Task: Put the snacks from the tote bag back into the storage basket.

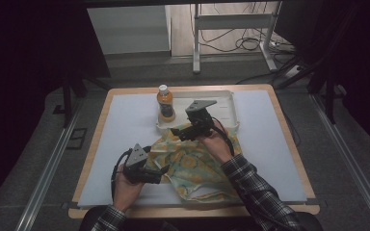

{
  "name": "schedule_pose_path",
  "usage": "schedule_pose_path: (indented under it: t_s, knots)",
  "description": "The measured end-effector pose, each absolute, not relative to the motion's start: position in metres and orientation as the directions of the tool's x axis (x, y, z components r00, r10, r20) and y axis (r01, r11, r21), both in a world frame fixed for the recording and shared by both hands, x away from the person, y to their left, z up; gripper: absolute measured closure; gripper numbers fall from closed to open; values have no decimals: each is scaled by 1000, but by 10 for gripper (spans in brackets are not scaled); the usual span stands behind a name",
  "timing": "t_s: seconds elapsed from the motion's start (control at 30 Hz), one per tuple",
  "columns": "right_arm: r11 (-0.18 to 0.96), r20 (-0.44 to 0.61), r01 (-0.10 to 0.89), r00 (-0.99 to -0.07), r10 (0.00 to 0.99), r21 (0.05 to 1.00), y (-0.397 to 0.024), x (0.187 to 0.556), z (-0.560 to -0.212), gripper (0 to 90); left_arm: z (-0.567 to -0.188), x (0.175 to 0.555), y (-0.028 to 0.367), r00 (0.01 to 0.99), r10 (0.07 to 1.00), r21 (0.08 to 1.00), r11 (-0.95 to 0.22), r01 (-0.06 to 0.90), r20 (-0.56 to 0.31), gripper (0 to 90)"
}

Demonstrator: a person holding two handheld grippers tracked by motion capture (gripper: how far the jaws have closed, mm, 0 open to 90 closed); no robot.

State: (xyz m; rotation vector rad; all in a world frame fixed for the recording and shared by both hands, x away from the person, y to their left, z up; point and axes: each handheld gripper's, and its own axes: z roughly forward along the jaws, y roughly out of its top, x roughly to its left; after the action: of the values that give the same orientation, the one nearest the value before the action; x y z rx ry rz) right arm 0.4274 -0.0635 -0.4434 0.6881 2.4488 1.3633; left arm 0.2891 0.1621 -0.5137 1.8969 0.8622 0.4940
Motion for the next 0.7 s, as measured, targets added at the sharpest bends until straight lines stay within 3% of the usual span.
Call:
schedule_pose_path:
  t_s: [0.7]
  knots:
    - [466,-8,279,-852,523,840,-84,413,-445,53,-515,290,162,662,749,887,-291,360,-23,19]
